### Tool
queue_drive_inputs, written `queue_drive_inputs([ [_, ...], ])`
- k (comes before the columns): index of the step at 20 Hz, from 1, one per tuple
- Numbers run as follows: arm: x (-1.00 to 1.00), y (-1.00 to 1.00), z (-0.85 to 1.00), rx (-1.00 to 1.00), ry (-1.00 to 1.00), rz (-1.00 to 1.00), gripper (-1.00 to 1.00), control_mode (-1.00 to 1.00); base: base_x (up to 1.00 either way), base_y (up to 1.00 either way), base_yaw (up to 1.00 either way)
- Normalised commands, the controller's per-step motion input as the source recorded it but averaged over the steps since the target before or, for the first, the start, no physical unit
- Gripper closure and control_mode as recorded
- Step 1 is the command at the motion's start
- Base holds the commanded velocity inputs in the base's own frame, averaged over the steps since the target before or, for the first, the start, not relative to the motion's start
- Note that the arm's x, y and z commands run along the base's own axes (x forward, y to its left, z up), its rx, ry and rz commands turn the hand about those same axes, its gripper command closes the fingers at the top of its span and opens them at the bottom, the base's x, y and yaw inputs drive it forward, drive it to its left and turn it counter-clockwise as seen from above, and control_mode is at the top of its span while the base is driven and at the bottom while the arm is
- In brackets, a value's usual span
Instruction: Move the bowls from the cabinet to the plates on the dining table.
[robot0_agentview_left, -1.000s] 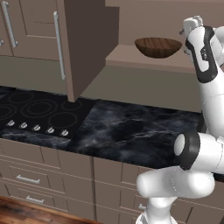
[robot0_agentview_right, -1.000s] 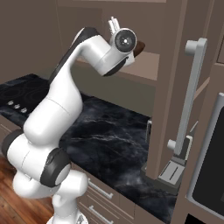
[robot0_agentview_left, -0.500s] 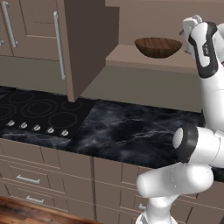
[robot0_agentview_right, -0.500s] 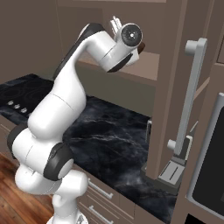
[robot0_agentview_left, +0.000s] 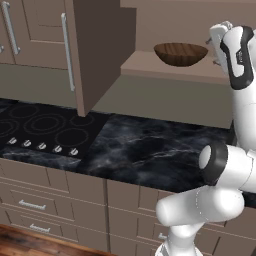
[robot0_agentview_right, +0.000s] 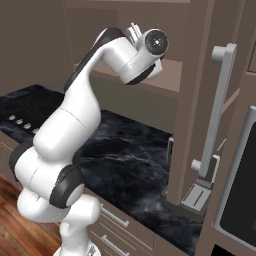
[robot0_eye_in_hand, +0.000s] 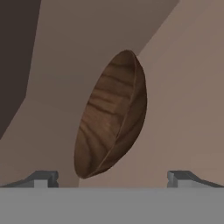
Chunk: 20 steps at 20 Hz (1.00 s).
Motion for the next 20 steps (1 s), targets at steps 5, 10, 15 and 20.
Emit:
queue_drive_inputs([
  [5, 0.0, 0.0, -0.07, 0.0, 0.0, 0.0, -1.0, -1.0, 0.0, 0.0, 0.0],
  [10, 0.09, 0.07, -0.09, 0.0, -0.02, 0.0, -1.0, -1.0, 0.0, 0.0, 0.0],
  [15, 0.17, 0.14, -0.15, 0.0, -0.02, 0.0, -1.0, -1.0, 0.0, 0.0, 0.0],
  [20, 0.24, 0.09, -0.1, 0.0, -0.03, 0.0, -1.0, -1.0, 0.0, 0.0, 0.0],
])
